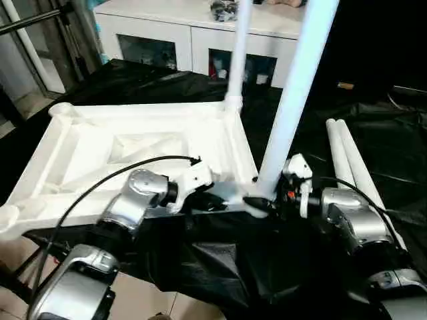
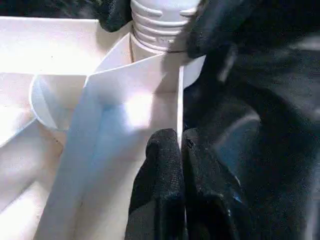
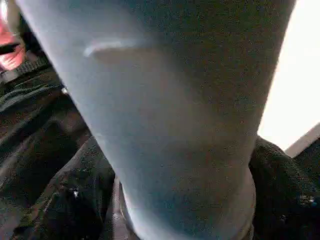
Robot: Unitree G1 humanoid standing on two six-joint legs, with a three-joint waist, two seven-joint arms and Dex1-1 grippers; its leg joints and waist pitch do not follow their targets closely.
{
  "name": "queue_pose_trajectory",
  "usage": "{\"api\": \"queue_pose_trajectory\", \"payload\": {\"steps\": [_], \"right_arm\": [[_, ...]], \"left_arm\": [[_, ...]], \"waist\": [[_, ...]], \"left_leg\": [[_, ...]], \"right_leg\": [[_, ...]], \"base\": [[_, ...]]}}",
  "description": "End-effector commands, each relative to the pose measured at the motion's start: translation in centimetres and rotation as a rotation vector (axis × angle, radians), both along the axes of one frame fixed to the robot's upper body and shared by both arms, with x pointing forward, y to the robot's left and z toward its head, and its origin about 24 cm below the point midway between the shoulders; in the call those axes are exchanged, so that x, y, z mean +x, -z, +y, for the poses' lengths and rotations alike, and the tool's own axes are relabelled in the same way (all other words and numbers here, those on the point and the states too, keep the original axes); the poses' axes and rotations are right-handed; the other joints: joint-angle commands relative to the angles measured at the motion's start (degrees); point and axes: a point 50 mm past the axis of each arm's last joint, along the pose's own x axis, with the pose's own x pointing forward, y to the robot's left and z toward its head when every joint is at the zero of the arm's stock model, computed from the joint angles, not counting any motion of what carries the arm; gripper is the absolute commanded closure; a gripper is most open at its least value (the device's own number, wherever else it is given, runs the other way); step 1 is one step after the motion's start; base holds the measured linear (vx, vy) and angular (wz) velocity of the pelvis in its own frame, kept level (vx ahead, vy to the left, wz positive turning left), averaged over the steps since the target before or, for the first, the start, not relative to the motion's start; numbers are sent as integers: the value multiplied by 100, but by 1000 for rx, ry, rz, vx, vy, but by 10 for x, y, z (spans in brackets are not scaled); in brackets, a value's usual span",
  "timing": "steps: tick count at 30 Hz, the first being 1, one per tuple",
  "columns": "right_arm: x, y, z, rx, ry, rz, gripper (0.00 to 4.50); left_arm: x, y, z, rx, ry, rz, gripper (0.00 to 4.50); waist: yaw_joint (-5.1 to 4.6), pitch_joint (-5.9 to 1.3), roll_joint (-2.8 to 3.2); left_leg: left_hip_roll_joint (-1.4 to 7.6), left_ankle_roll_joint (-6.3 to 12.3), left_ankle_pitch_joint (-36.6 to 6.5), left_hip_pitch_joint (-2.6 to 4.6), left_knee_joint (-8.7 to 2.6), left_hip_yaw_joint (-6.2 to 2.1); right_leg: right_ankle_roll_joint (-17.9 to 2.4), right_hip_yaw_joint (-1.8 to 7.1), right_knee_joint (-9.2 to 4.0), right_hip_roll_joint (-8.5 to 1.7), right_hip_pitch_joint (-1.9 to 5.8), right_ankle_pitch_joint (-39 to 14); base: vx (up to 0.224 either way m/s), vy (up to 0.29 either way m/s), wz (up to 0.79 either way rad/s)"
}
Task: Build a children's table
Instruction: Rotate leg to tighten
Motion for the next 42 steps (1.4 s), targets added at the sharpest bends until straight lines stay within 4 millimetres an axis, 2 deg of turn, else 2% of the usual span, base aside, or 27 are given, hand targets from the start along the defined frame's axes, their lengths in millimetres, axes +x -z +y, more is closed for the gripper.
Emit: {"api": "queue_pose_trajectory", "payload": {"steps": [1,4,12,14,15,16,17,18,20,23,25,27,28,29,31,35,41,42], "right_arm": [[-14,8,27,14,-179,47,139],[-15,9,30,18,-190,56,164],[-15,10,36,46,-156,76,172],[-6,15,37,29,-24,74,173],[5,21,36,-11,135,65,173],[12,28,33,-62,277,85,173],[14,29,32,-73,305,90,173],[16,34,33,-95,380,98,173],[17,36,35,-94,413,99,174],[20,40,42,-91,526,140,174],[20,43,53,-71,563,163,174],[20,43,61,-46,549,174,105],[20,43,64,-38,541,176,102],[20,42,66,-25,527,179,102],[20,39,67,-20,514,163,70],[21,31,62,12,434,109,70],[16,19,52,46,245,16,70],[12,15,46,66,162,15,70]], "left_arm": [[-1,-3,-10,-31,27,-15,450],[-1,-3,-8,-29,33,-12,450],[2,-2,-9,-42,-15,-25,450],[6,-3,-14,-58,-76,-40,450],[11,-4,-20,-73,-131,-49,450],[12,-4,-24,-78,-155,-52,450],[13,-4,-25,-79,-164,-53,450],[15,-3,-33,-77,-199,-61,450],[16,-2,-38,-73,-224,-68,450],[20,-2,-49,-61,-292,-80,450],[21,-3,-60,-73,-334,-82,450],[19,-3,-66,-80,-317,-78,450],[18,-3,-68,-82,-303,-77,450],[17,-2,-68,-80,-290,-80,450],[16,-2,-66,-78,-264,-88,450],[14,-1,-57,-75,-237,-80,450],[8,1,-45,-71,-164,-62,450],[5,3,-40,-67,-132,-50,450]], "waist": [[18,-320,-72],[35,-321,-61],[48,-320,-65],[21,-306,-64],[9,-306,-66],[-37,-284,-56],[-93,-277,-55],[-114,-279,-58],[-111,-275,-61],[-107,-287,-54],[-109,-291,-52],[-95,-292,-21],[-99,-292,-45],[-96,-292,-29],[-99,-291,-45],[-100,-284,-54],[-86,-319,-63],[-78,-326,-78]], "left_leg": [[158,429,-860,-13,-305,4],[159,415,-851,-7,-305,6],[153,398,-825,-10,-303,6],[147,329,-880,-7,-318,0],[144,289,-925,-1,-322,-4],[131,178,-1101,12,-345,-19],[128,55,-1200,17,-364,-34],[124,31,-1232,14,-364,-42],[133,78,-1378,69,-346,-20],[120,121,-1312,33,-360,-33],[131,114,-1314,49,-359,-28],[130,129,-1345,56,-355,-25],[124,155,-1356,38,-358,-26],[125,159,-1363,32,-361,-28],[124,171,-1405,31,-368,-33],[125,194,-1502,32,-375,-38],[137,319,-1107,4,-351,-23],[137,378,-1019,-4,-339,-19]], "right_leg": [[-1100,269,-443,-452,319,-1090],[-1110,267,-439,-453,311,-1098],[-1078,266,-441,-455,314,-1119],[-1046,264,-455,-458,296,-1283],[-1036,263,-467,-468,291,-1388],[-989,258,-508,-476,276,-1748],[-929,256,-521,-479,273,-2030],[-888,254,-530,-473,280,-2106],[-837,281,-580,-476,235,-2167],[-821,280,-560,-463,266,-2035],[-858,285,-549,-462,256,-1904],[-916,285,-556,-468,249,-1844],[-917,284,-553,-462,265,-1798],[-921,287,-551,-467,269,-1781],[-903,284,-550,-469,279,-1792],[-838,284,-579,-478,277,-2015],[-1017,287,-498,-471,319,-1305],[-1061,284,-480,-462,331,-1143]], "base": [[0,0,0],[0,0,0],[0,0,0],[0,0,0],[0,0,0],[0,0,0],[0,0,0],[0,0,0],[0,0,0],[0,0,0],[0,0,0],[0,0,0],[0,0,0],[0,0,0],[0,0,0],[0,0,0],[0,0,0],[0,0,0]]}}
